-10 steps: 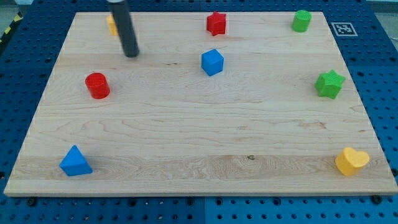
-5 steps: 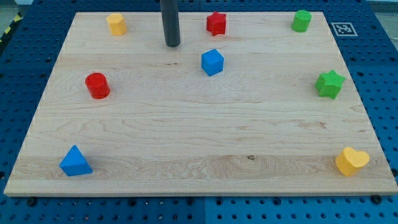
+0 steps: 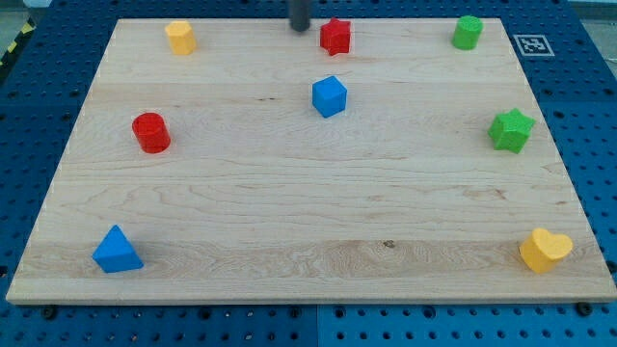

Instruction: Move your arm towards the green circle

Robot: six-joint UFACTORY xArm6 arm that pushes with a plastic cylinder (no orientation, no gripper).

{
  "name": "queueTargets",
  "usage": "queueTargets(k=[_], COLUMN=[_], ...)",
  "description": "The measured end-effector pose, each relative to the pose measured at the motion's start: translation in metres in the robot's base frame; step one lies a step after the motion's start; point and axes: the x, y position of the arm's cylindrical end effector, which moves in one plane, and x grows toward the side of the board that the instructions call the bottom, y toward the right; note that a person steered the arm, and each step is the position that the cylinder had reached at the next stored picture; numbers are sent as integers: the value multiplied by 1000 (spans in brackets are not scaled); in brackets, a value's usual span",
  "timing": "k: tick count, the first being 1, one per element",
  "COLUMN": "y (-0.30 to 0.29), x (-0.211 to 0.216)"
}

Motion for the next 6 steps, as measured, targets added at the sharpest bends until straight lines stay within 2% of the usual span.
queueTargets(k=[2, 6], y=[90, 143], x=[2, 12])
